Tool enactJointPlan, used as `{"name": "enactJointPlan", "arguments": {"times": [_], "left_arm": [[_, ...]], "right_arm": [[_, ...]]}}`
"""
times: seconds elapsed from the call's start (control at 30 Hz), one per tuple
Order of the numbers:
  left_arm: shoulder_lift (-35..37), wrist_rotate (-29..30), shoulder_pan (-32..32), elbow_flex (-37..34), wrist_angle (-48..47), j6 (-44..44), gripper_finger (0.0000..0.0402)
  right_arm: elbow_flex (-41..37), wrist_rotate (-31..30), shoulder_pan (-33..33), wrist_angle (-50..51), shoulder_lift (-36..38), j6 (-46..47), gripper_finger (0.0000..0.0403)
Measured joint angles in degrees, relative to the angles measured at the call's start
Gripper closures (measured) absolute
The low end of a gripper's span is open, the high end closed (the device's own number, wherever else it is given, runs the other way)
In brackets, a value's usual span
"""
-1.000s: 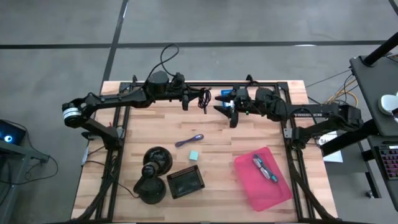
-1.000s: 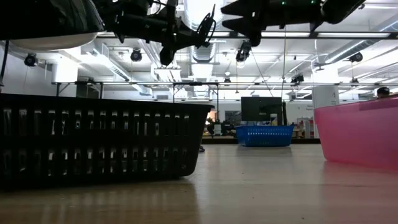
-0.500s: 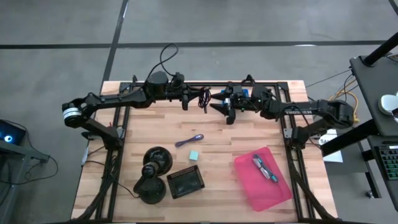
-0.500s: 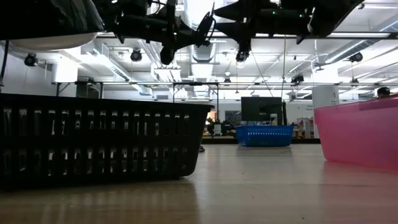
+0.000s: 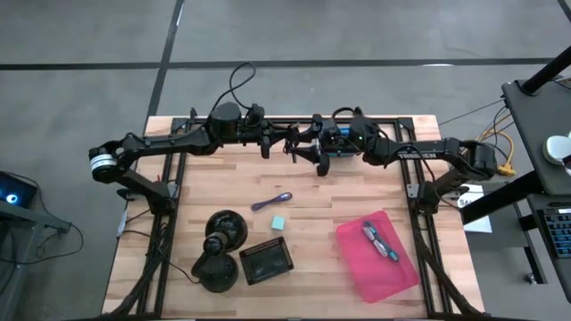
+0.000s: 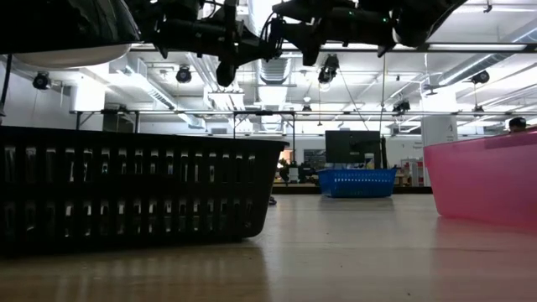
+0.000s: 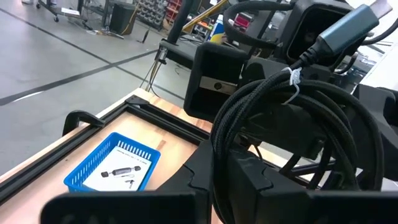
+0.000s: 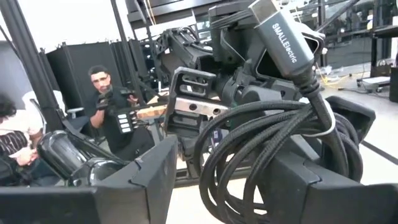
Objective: Pick and place items into bin
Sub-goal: Put the black charger cable into the pink bin
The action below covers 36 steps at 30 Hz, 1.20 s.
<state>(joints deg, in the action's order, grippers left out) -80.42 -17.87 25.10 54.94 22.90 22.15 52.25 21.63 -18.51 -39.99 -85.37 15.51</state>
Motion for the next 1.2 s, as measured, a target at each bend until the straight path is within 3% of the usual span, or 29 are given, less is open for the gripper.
{"name": "enactJointPlan", "arguments": {"times": [0.47, 0.97, 1.2], "left_arm": [[0.0, 0.1, 0.0, 0.0, -0.3, 0.0, 0.0391], [0.0, 0.2, 0.0, 0.0, 0.0, 0.0, 0.0387], [0.0, 0.2, 0.0, 0.0, -0.1, 0.1, 0.0384]], "right_arm": [[0.6, -0.1, -0.2, 3.2, 0.3, -1.1, 0.0268], [0.6, 0.0, -0.6, 3.5, 0.4, 1.1, 0.0382], [0.6, -0.1, -0.6, 3.5, 0.5, 1.1, 0.0388]]}}
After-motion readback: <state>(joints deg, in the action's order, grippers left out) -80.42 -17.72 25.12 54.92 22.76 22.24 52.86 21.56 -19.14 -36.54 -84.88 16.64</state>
